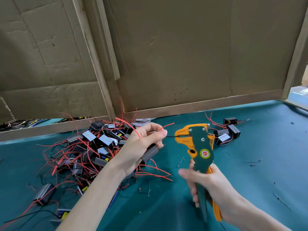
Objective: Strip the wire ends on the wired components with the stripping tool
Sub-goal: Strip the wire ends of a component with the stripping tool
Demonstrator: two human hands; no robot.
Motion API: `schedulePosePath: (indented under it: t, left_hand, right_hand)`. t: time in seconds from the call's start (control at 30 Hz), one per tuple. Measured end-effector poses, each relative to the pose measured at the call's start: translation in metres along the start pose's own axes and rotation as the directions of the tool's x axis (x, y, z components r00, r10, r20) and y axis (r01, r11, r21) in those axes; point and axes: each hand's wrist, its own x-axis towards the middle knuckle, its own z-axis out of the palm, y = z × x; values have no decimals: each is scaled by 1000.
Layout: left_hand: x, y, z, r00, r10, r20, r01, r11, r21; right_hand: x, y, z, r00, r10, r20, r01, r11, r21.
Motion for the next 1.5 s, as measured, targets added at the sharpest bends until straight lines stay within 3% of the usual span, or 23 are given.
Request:
schedulePosePath:
  t: [0.07,0.17,0.37,0.57,1.0,1.17,1.23,1.3,1.4,1.5]
  left_hand:
    - [1,-4,3,999,-5,31,8,993,-116]
    - [3,-6,3,999,23,32,-18,990,-143]
    - [1,1,-8,999,54,1,-54,995,85]
    - [1,0,-5,999,37,-40,-30,987,159]
    - [-1,5,-7,995,44,87,-60,980,190]
    - [-3,7,-12,991,36,126,-62,975,213]
    - [-2,7,-13,989,27,143,-58,974,218]
    - [-1,4,-12,993,8,117,-36,971,236]
    - [4,-1,-9,1000,-21,8,19,974,224]
    - [13,1,-9,989,62,-135,-24,963,269]
  right_hand:
    - [1,0,-1,1000,1,-4,-1,999,32]
    - [1,-9,-5,979,-60,195,25,984,176]
    - [1,-12,-10,962,-87,259,43,985,169]
    - [-2,-13,-9,951,-103,291,69,989,128]
    - [-4,-16,-9,954,-105,280,98,994,39]
    - [-9,-12,0,973,-93,210,98,995,-14]
    - [-9,-6,6,990,-89,107,89,996,2]
    - [-6,-1,7,999,-54,10,54,999,2]
    - [-2,-5,0,990,-65,129,56,996,67]
    - [5,-8,-7,986,-80,144,65,992,110]
